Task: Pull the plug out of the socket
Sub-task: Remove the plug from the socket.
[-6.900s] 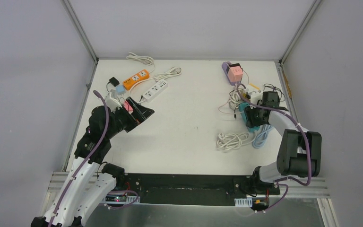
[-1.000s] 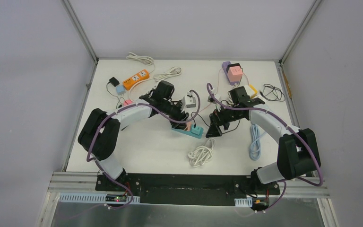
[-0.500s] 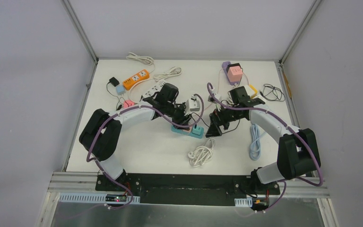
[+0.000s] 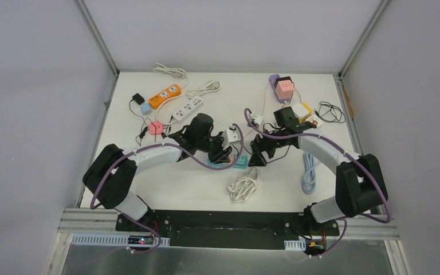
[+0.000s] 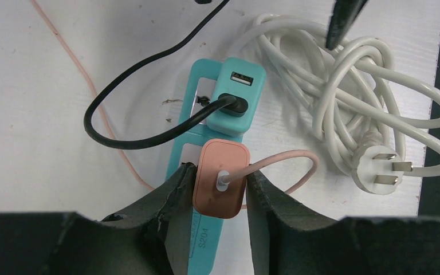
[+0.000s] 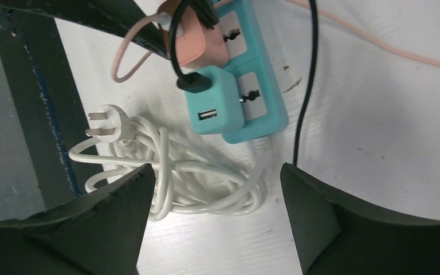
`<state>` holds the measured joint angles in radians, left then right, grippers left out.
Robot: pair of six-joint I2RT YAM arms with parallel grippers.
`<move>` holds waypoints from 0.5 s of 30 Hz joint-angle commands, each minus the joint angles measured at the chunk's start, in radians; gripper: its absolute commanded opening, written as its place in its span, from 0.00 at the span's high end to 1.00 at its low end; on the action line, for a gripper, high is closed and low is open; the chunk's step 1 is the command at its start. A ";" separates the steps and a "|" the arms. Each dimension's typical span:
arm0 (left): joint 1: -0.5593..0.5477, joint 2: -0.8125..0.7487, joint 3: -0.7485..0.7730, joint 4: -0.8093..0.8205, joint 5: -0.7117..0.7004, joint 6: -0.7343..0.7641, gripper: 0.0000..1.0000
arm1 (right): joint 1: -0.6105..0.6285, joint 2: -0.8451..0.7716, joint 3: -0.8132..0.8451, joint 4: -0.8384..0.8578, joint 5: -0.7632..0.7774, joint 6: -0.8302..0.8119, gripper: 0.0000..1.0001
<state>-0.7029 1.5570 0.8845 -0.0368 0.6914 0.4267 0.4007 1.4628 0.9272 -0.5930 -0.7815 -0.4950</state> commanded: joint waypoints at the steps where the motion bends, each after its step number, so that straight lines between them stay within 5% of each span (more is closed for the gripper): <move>1: -0.034 -0.068 -0.098 0.109 -0.111 -0.081 1.00 | 0.004 0.031 0.055 0.045 0.000 -0.160 0.17; 7: -0.053 -0.096 -0.178 0.205 -0.176 -0.136 0.99 | 0.029 0.070 0.091 0.005 -0.099 -0.267 0.17; 15: -0.066 -0.130 -0.241 0.316 -0.220 -0.180 0.53 | 0.041 0.106 0.139 -0.029 -0.112 -0.353 0.16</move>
<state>-0.7605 1.4479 0.6811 0.2352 0.5308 0.2821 0.4427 1.5684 1.0000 -0.5976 -0.8433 -0.7544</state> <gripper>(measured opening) 0.412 0.836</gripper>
